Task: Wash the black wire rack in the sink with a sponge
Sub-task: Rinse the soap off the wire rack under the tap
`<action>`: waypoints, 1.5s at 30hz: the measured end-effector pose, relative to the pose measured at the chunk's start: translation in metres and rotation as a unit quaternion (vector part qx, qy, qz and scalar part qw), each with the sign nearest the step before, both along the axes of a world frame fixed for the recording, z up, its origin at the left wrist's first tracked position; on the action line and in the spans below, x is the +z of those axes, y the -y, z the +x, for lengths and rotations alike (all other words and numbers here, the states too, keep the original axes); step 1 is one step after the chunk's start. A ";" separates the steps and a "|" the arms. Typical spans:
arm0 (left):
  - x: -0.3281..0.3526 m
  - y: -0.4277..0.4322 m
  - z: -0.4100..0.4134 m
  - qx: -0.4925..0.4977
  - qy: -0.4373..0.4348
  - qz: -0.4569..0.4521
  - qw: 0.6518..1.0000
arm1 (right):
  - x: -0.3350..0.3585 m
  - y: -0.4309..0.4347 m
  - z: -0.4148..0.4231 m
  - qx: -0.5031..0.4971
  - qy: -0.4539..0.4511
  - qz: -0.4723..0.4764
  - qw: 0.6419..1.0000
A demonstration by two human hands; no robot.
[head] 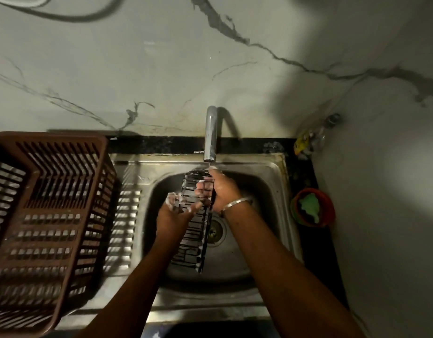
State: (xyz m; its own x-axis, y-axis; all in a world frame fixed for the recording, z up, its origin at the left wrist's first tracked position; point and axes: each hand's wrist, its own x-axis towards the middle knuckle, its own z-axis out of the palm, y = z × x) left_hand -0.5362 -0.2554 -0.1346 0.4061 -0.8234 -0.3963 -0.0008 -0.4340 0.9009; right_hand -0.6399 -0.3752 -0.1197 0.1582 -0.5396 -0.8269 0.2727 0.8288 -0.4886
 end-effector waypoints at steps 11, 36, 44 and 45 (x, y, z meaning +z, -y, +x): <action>0.048 0.020 0.012 -0.014 0.234 0.119 0.965 | 0.015 -0.013 -0.012 0.062 -0.077 -0.170 0.980; 0.083 0.098 0.012 -0.273 0.213 0.030 0.938 | 0.024 0.028 -0.058 0.241 -0.334 -0.409 0.815; 0.090 0.104 0.023 -0.271 0.122 0.015 0.955 | 0.027 0.045 -0.063 0.281 -0.380 -0.409 0.781; 0.090 0.104 0.020 -0.259 0.109 0.012 0.959 | 0.029 0.045 -0.062 0.290 -0.394 -0.415 0.767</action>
State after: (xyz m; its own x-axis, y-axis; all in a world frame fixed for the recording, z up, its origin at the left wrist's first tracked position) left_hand -0.5166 -0.3592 -0.0450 0.0192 -0.9291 -0.3693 -0.4099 -0.3443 0.8447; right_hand -0.7017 -0.4206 -0.0907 0.1982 -0.9598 -0.1990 -0.6745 0.0137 -0.7381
